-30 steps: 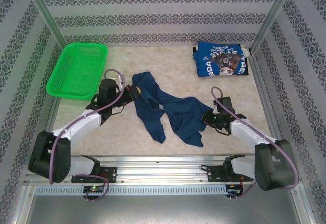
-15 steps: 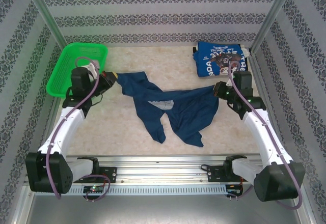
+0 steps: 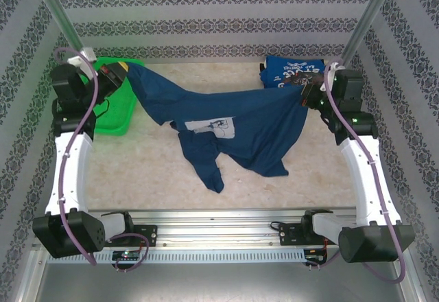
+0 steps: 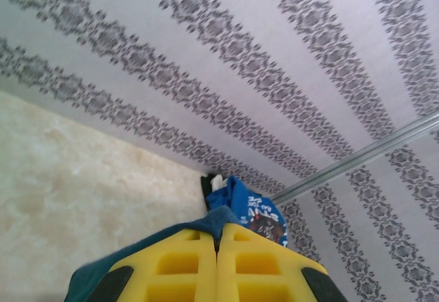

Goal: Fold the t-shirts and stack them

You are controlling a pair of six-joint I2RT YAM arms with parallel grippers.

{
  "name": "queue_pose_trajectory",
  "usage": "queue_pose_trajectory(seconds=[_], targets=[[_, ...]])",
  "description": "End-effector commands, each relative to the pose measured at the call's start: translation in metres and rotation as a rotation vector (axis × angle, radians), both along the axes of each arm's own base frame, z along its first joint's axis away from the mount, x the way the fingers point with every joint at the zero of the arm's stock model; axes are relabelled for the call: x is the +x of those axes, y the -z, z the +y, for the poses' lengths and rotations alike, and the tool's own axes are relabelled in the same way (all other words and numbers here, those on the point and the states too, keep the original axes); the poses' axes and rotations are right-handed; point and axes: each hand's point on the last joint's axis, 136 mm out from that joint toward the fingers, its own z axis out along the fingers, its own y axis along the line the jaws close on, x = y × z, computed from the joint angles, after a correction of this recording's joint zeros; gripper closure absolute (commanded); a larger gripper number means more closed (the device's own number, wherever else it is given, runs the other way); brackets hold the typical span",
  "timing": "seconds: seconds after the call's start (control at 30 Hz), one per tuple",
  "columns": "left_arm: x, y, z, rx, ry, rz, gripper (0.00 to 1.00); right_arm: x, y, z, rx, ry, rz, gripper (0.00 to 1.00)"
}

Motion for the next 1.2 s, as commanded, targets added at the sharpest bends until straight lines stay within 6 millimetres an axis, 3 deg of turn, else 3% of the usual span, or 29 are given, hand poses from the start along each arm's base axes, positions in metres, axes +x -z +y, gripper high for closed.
queue_pose_trajectory(seconds=[0.0,0.23,0.43,0.6,0.7,0.8,0.97,1.07,1.17], targets=[[0.002,-0.037,0.001,0.005,0.030,-0.072,1.00,0.004,-0.044,-0.001,-0.025,-0.018,-0.117,1.00],[0.030,-0.108,0.010,-0.029,0.058,-0.189,1.00,0.032,-0.119,0.002,-0.009,-0.039,-0.257,1.00],[0.064,-0.167,0.019,-0.026,0.078,-0.271,1.00,0.066,-0.167,0.004,0.016,-0.047,-0.397,1.00],[0.063,-0.222,0.023,-0.003,0.087,-0.392,1.00,0.075,-0.196,0.001,-0.019,-0.037,-0.535,1.00],[0.055,-0.235,0.032,-0.019,0.082,-0.438,1.00,0.076,-0.192,-0.003,-0.047,-0.021,-0.554,1.00],[0.051,-0.229,0.029,0.001,0.110,-0.431,1.00,0.073,-0.175,0.000,-0.037,-0.037,-0.577,1.00],[0.023,-0.209,0.028,0.026,0.083,-0.449,1.00,0.062,-0.110,0.000,-0.008,-0.027,-0.499,1.00],[0.002,-0.203,0.029,0.035,0.074,-0.438,1.00,0.039,-0.091,0.002,0.008,-0.030,-0.483,1.00],[-0.030,-0.217,0.028,0.060,0.037,-0.478,1.00,0.009,-0.100,0.003,0.021,-0.034,-0.503,1.00]])
